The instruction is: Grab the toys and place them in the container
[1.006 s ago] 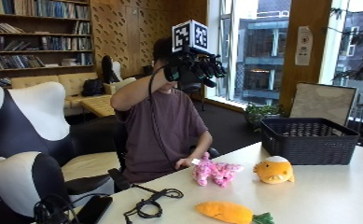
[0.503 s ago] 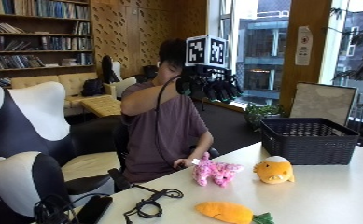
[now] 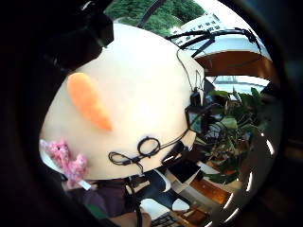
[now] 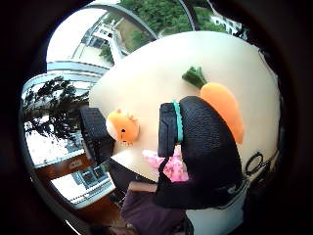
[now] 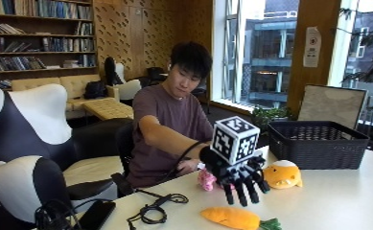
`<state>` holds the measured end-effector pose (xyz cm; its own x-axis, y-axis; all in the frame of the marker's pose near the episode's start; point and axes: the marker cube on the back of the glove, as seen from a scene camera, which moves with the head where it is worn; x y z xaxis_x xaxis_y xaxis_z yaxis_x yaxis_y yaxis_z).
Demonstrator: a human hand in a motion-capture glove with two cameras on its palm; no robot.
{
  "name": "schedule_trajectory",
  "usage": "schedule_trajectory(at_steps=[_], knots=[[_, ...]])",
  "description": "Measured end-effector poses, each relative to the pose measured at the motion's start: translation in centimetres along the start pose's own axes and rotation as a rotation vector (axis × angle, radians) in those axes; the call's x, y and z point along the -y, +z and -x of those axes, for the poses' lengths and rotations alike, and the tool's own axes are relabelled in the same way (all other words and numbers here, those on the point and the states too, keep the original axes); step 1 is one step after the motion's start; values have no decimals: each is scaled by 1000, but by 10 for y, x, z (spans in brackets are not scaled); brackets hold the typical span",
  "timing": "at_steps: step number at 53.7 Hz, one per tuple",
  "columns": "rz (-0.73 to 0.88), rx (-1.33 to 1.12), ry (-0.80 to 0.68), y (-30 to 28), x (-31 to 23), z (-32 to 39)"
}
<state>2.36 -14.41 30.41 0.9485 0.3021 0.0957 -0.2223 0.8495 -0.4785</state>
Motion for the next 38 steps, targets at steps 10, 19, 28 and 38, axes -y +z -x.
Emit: schedule_trajectory(at_steps=[10, 19, 28, 38], knots=[[85, 23, 77, 73, 18, -3], [3, -40, 100, 108, 23, 1], [-177, -80, 88, 107, 27, 6], [-127, -100, 44, 60, 17, 19]])
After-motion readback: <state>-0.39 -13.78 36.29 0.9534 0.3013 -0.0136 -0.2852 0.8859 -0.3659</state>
